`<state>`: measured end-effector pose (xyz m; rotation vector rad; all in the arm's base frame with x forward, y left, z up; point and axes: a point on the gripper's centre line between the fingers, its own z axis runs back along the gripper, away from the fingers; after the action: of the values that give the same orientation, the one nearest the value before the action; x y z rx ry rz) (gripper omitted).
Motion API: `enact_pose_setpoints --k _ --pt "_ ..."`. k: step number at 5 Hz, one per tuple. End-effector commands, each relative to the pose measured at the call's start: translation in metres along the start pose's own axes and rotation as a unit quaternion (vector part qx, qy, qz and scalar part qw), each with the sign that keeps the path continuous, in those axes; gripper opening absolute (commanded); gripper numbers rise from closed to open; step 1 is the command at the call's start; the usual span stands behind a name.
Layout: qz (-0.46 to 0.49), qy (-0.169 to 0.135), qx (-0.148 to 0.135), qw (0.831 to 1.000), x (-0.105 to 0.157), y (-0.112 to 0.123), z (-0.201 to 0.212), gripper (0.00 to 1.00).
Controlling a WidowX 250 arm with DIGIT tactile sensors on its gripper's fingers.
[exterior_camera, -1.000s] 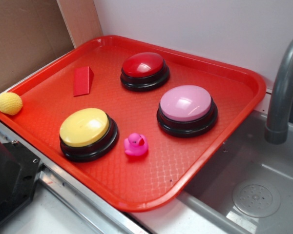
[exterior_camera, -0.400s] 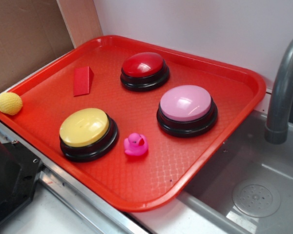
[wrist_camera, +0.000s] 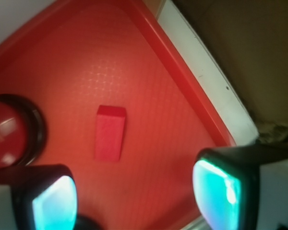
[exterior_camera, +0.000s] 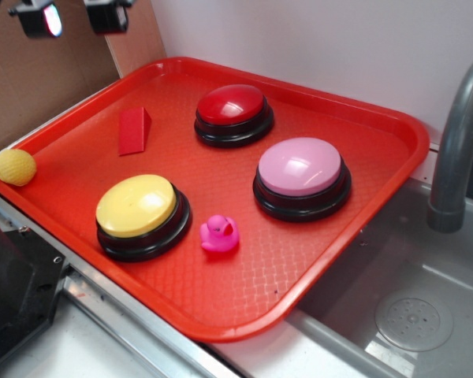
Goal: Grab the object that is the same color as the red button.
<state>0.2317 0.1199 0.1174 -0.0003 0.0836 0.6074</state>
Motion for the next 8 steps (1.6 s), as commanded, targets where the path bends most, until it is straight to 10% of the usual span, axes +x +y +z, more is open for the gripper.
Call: enact_pose_setpoints --k 1,6,7,8 --pt "0.018 0.036 0.016 0.999 0.011 0.000 -0.053 1.00" --pt "0.026 0.085 0.032 0.995 0.013 -0.017 -0.110 0.92" --pt "0.001 0.065 0.028 0.998 0.013 -0.017 -0.104 0.00" --pt "-0.106 0.033 0.020 0.994 0.009 -0.022 -0.075 0.00"
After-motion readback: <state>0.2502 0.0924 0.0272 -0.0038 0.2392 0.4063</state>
